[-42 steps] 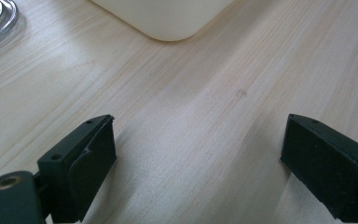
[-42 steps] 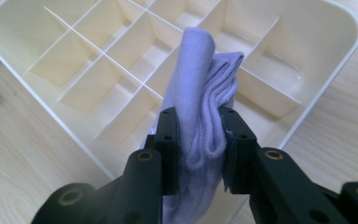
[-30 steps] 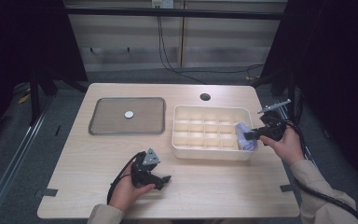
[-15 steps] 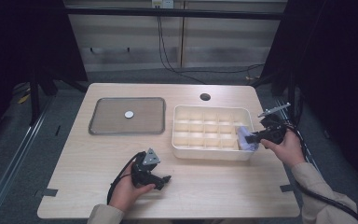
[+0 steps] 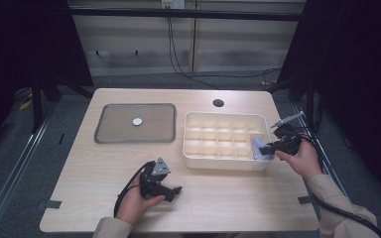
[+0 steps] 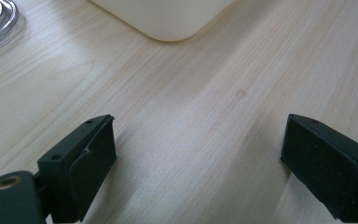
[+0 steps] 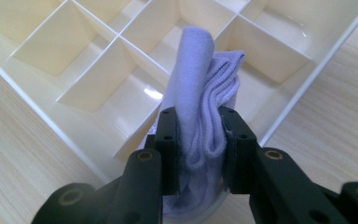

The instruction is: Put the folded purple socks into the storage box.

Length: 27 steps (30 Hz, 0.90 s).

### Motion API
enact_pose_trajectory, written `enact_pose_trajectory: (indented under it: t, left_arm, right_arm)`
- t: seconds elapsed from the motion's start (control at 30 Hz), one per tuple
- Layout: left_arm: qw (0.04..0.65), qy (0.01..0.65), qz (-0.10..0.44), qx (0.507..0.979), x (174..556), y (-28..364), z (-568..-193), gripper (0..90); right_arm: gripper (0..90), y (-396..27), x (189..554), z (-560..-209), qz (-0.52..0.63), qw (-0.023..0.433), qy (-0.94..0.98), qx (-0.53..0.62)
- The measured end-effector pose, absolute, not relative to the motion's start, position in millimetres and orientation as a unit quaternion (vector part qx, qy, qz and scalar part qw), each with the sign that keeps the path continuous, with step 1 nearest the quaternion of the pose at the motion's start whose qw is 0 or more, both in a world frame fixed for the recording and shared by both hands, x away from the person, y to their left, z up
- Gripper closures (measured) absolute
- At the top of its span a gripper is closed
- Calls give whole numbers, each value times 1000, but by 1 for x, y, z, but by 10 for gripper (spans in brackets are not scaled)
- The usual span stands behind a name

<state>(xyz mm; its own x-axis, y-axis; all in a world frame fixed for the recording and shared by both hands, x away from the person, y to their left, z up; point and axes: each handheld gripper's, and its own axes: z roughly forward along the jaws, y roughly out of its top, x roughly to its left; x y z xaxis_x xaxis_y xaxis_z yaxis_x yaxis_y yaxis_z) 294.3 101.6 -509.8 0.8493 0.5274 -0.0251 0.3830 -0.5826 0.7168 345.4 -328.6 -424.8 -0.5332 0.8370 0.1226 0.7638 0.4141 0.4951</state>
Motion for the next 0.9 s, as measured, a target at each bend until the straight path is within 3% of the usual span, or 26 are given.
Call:
enact_pose_trajectory:
  t: [0.9]
  left_arm:
    - [378, 257, 95, 884, 294, 102, -510, 92]
  right_arm:
    - [730, -319, 343, -437, 229, 71, 852, 466]
